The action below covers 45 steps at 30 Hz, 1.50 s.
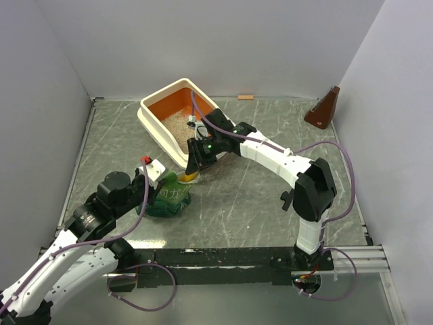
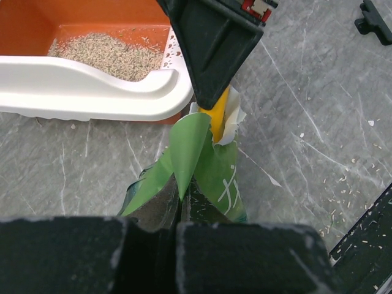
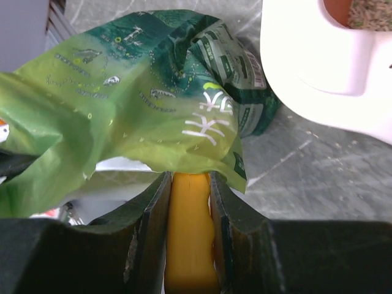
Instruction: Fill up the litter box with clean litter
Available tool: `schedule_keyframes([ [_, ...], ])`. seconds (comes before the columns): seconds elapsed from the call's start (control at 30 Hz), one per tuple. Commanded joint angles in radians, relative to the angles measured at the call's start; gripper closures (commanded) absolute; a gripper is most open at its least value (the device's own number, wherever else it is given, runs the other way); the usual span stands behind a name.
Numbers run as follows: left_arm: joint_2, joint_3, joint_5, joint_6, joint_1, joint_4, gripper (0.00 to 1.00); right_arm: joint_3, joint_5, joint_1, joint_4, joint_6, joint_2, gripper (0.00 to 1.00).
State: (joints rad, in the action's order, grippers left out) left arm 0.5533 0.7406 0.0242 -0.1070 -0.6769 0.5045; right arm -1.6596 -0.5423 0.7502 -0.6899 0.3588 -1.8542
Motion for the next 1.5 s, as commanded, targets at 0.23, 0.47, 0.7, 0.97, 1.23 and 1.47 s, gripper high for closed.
schedule_keyframes([
  [0.23, -0.021, 0.011, 0.014, 0.035, -0.024, -0.118, 0.99, 0.247, -0.027, -0.008, 0.329, 0.095, -0.054, 1.0],
  [0.47, -0.039, -0.018, 0.02, 0.041, -0.026, -0.119, 0.99, 0.368, -0.241, -0.038, 0.556, 0.19, -0.008, 1.0],
  [0.7, -0.052, -0.023, 0.017, 0.035, -0.026, -0.116, 0.99, 0.513, -0.37, -0.06, 0.821, 0.385, 0.042, 1.0],
  [0.97, -0.081, -0.04, 0.051, 0.018, -0.029, -0.12, 1.0, 0.661, -0.409, -0.094, 1.185, 0.63, 0.104, 1.0],
  [1.23, -0.098, -0.056, 0.048, 0.007, -0.03, -0.123, 0.99, 0.785, -0.401, -0.156, 1.452, 0.821, 0.148, 1.0],
  [1.47, -0.108, -0.075, 0.031, 0.0, -0.033, -0.139, 0.99, 0.853, -0.415, -0.232, 1.501, 0.856, 0.222, 1.0],
])
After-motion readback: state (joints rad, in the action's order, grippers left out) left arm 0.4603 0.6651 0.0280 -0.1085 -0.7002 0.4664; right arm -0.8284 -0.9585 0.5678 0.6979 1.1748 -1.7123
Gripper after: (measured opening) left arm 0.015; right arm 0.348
